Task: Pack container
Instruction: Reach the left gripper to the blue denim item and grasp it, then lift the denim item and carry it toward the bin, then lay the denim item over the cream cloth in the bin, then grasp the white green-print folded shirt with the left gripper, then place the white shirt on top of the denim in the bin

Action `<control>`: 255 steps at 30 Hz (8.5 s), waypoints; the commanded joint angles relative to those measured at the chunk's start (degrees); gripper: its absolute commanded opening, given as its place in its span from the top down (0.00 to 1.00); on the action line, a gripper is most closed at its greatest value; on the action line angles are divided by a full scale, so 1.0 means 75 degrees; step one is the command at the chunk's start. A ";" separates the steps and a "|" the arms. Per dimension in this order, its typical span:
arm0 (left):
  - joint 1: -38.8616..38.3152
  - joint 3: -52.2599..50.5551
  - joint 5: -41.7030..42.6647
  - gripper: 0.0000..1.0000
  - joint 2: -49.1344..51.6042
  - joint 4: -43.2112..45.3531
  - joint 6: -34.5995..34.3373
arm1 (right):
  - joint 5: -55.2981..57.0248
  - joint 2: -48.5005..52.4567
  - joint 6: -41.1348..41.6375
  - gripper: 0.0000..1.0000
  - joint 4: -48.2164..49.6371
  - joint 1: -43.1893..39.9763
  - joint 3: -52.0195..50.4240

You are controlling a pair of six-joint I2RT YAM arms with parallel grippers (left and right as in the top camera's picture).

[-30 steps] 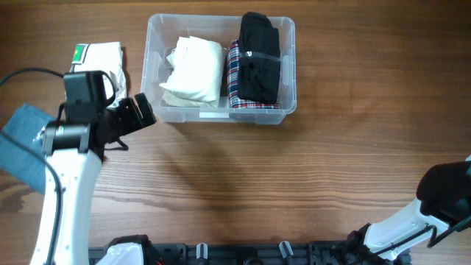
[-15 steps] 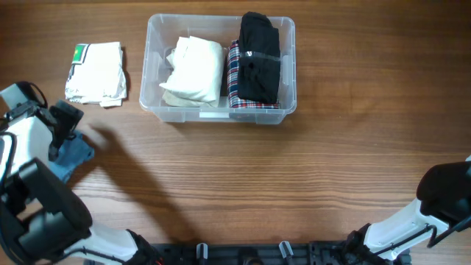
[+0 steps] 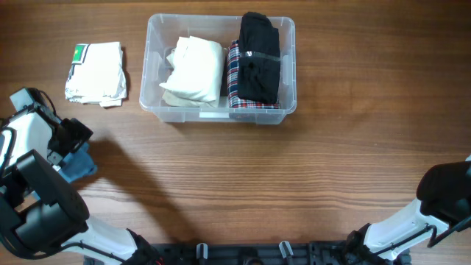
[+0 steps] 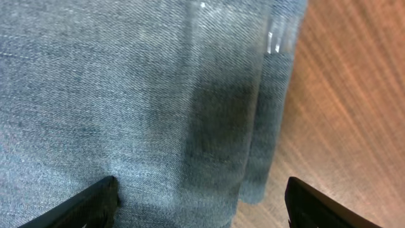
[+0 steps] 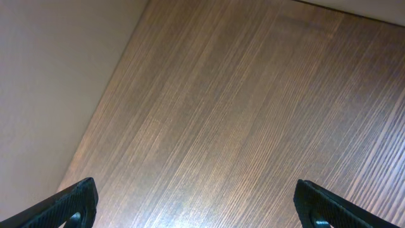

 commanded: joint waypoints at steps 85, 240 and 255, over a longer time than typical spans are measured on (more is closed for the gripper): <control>-0.0332 0.5557 -0.2288 0.59 0.4030 -0.4115 -0.0198 | -0.0038 0.0085 -0.0131 0.00 0.0006 0.0003 -0.0006; -0.6426 0.8798 -0.1110 0.96 0.0933 -0.3914 0.1763 | -0.0038 0.0085 -0.0128 0.00 0.0023 0.0017 -0.0006; -0.6630 0.8766 -0.1979 0.96 0.1259 -0.5321 0.1620 | -0.0038 0.0085 -0.0128 0.00 0.0023 0.0017 -0.0006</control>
